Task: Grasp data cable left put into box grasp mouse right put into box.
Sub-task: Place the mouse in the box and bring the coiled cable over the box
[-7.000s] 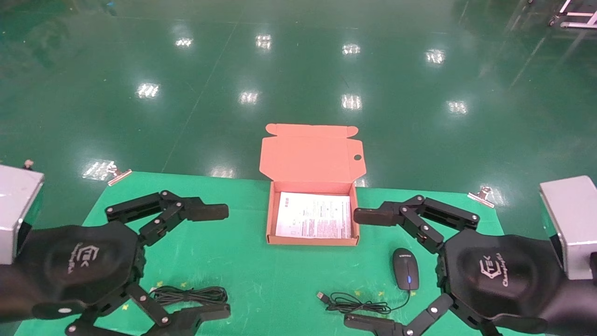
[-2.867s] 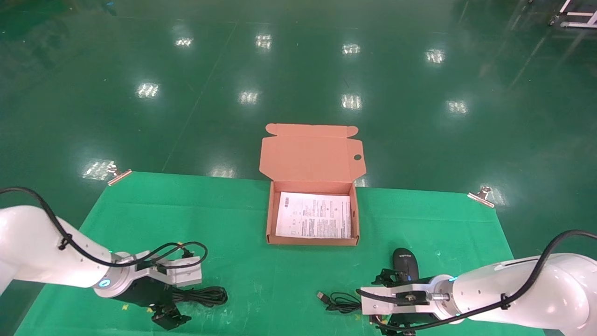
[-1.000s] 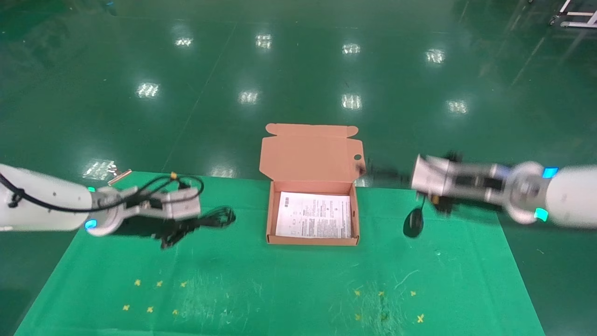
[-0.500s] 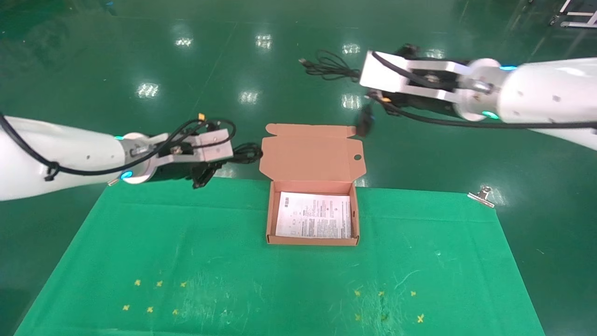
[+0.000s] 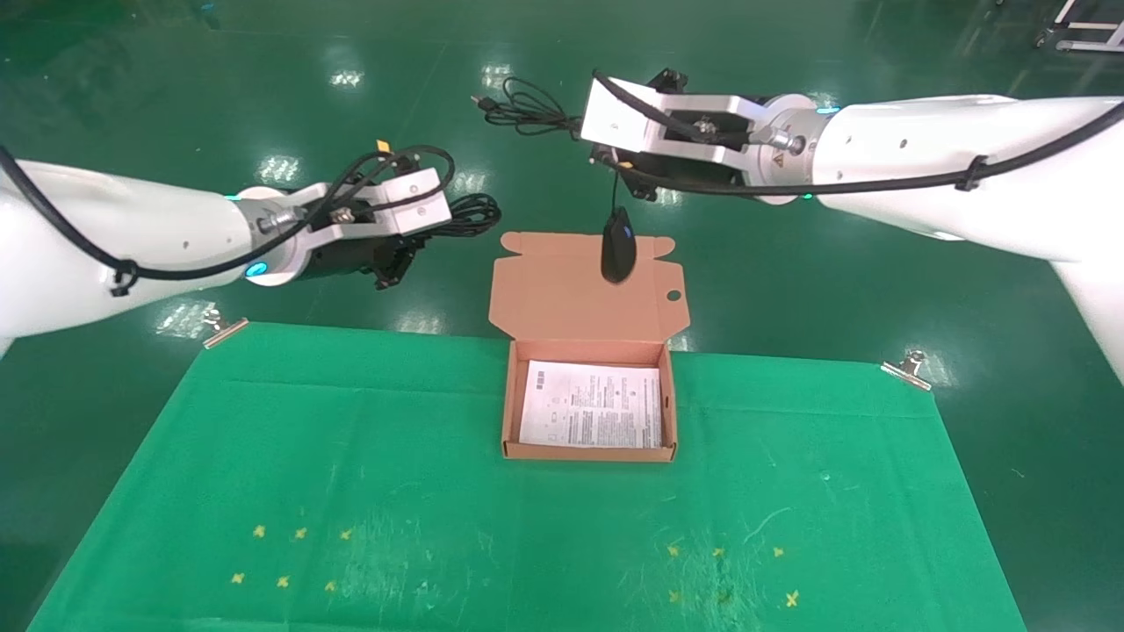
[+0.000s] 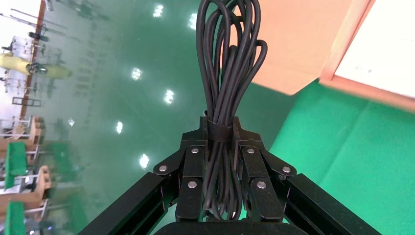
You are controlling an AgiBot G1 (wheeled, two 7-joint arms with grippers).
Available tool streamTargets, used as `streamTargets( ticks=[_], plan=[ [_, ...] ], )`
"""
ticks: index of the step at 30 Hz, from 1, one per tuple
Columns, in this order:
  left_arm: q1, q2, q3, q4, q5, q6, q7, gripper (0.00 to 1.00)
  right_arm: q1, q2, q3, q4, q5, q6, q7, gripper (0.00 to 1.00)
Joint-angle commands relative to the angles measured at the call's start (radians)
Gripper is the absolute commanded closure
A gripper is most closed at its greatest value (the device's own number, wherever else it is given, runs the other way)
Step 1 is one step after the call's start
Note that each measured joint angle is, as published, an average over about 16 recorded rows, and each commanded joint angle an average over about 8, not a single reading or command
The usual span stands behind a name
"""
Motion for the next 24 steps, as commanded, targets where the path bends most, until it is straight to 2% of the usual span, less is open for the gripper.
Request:
streamTargets(
  ticks=[1, 13, 24],
  plan=[
    [-0.005, 0.003, -0.002, -0.002, 0.010, -0.002, -0.009, 1.00, 0.005, -0.012, 0.001, -0.018, 0.015, 0.003, -0.017, 1.00],
    [0.034, -0.012, 0.022, 0.006, 0.055, -0.002, 0.002, 1.00, -0.035, -0.030, -0.001, -0.064, 0.067, 0.002, -0.070, 1.00],
    [0.079, -0.054, 0.042, -0.002, 0.124, 0.044, -0.040, 1.00, -0.093, -0.080, -0.015, -0.155, 0.105, -0.002, -0.115, 1.00]
  ],
)
